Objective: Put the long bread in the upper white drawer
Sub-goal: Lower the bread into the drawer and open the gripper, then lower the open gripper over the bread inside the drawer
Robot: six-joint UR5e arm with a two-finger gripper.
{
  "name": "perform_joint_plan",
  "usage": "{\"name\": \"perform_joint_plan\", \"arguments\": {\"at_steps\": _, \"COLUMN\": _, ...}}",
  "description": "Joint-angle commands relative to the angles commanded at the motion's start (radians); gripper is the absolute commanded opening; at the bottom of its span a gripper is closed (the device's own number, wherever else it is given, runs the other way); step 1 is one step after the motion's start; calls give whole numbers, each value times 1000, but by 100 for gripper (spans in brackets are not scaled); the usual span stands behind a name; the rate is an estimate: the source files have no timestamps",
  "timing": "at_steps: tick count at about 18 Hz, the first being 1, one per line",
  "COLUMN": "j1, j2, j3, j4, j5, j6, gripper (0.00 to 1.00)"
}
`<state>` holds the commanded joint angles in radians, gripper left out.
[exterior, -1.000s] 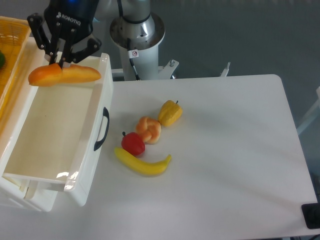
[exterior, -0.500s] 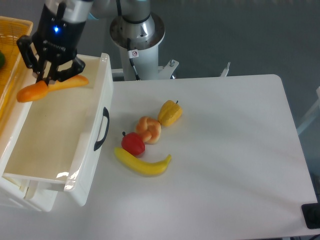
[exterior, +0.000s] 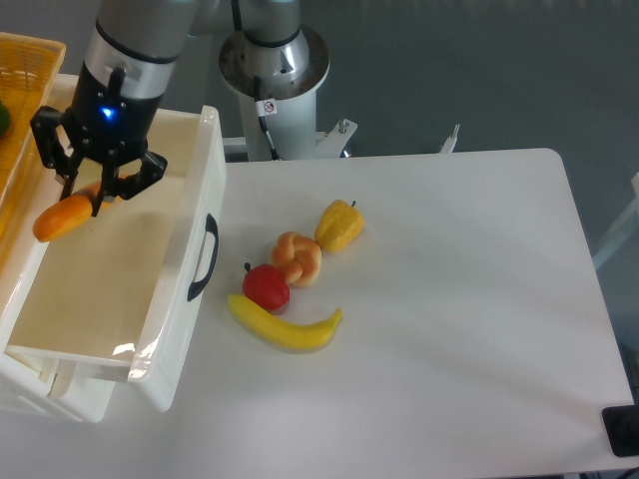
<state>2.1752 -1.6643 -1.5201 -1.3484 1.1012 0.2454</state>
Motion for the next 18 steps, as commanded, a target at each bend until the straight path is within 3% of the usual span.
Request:
{"name": "perform_joint_plan", "arguments": {"at_steps": 2, "j1": -11, "j2": -17, "j3": -3, "j4": -2, "j5": 32, "j6": 0, "gripper": 94}}
{"name": "perform_joint_plan", "arguments": {"at_steps": 4, "j1": -11, "j2": -31, "j3": -3, "j4": -3, "j5": 52, "j6": 2, "gripper": 100}}
{"name": "perform_joint_plan", "arguments": {"at_steps": 18, "j1": 40, "j2": -32, "j3": 55, "j4": 9, "j5": 46, "j6": 25, "gripper": 100}}
